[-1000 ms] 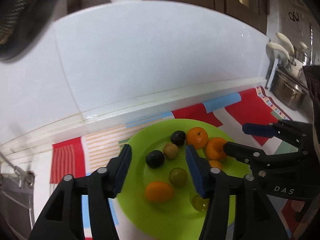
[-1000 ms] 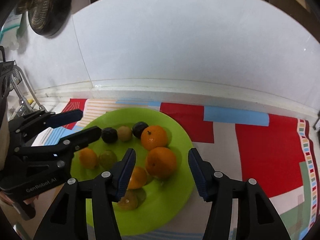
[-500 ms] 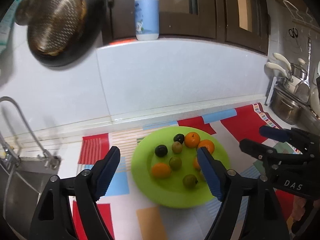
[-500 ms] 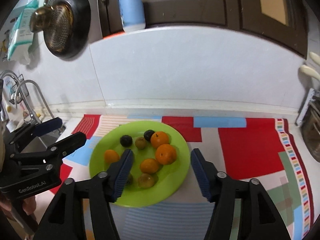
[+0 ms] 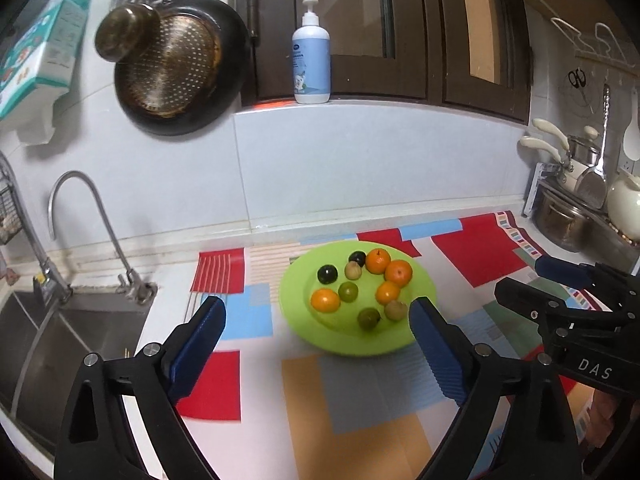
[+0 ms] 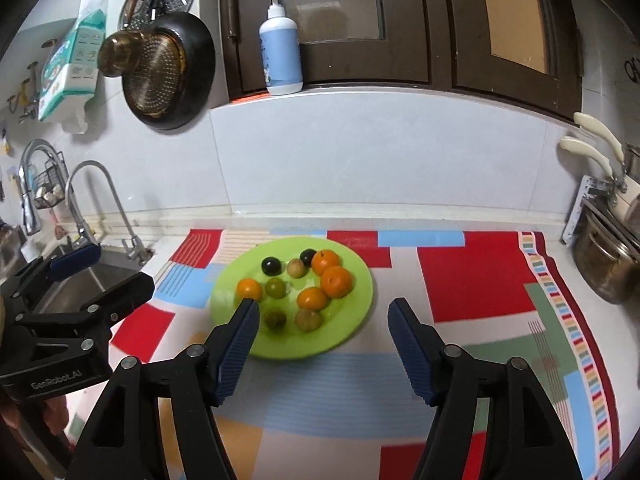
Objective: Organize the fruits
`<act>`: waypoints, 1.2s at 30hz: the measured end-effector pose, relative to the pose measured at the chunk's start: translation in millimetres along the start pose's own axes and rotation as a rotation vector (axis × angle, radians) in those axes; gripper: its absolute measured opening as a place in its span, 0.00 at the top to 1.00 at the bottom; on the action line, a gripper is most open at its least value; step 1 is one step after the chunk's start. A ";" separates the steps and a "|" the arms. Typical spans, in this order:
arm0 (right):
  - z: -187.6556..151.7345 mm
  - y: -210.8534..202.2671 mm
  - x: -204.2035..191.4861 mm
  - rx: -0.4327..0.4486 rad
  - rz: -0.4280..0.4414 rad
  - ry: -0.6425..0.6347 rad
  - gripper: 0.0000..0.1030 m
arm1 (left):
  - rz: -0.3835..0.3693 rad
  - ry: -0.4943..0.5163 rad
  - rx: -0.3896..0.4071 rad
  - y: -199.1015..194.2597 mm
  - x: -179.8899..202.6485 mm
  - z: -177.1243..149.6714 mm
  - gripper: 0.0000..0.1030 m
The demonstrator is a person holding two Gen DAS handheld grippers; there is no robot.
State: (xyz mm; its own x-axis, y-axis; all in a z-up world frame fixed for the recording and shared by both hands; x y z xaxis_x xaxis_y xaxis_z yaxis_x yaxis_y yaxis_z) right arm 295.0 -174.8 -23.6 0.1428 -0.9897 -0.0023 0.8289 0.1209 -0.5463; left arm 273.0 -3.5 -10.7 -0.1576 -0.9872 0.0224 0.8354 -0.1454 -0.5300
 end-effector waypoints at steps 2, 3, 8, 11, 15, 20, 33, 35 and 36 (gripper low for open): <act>-5.2 -12.2 -0.9 0.003 -0.003 -0.001 0.34 | 0.003 -0.006 0.003 -11.2 2.3 -4.5 0.08; -7.2 -17.3 -1.1 0.005 -0.005 -0.001 0.34 | 0.001 -0.008 0.005 -16.4 3.4 -6.7 0.08; -16.6 -43.1 -1.3 0.019 -0.017 -0.003 0.34 | 0.002 -0.002 0.014 -40.1 9.8 -14.8 0.06; -20.7 -55.3 -0.7 0.022 -0.023 -0.003 0.34 | 0.004 -0.001 0.021 -51.3 13.1 -16.4 0.05; -25.5 -69.9 -0.5 0.030 -0.025 0.000 0.34 | 0.012 0.011 0.039 -67.0 17.5 -17.8 0.03; -31.3 -82.6 -1.1 0.028 -0.017 0.008 0.34 | 0.019 0.003 0.044 -79.4 18.9 -20.5 0.00; -41.1 -102.0 0.1 0.038 -0.021 0.002 0.31 | 0.052 -0.003 0.039 -95.5 21.0 -31.2 0.00; -41.1 -103.9 1.1 0.040 -0.024 0.001 0.31 | 0.056 0.000 0.042 -97.3 21.8 -31.4 0.00; -40.8 -104.5 1.3 0.041 -0.024 0.001 0.31 | 0.058 0.000 0.043 -97.8 22.0 -31.4 0.00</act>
State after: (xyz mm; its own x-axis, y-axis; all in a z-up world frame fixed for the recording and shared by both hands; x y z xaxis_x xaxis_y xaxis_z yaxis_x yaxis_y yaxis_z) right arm 186.5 -191.9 -0.7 0.1221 -0.9925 0.0101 0.8538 0.0999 -0.5110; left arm 171.3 -9.0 15.0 -0.1087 -0.9941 -0.0073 0.8651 -0.0909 -0.4933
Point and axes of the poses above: each gripper's, at about its wrist camera, not at the fingertips, and y roughly the way its jaws point, x to its right, z to its top, the point moved 7 cm from there along y, roughly the way its jaws point, and after that the axes turned 5 degrees about -z, right-handed, at the moved point
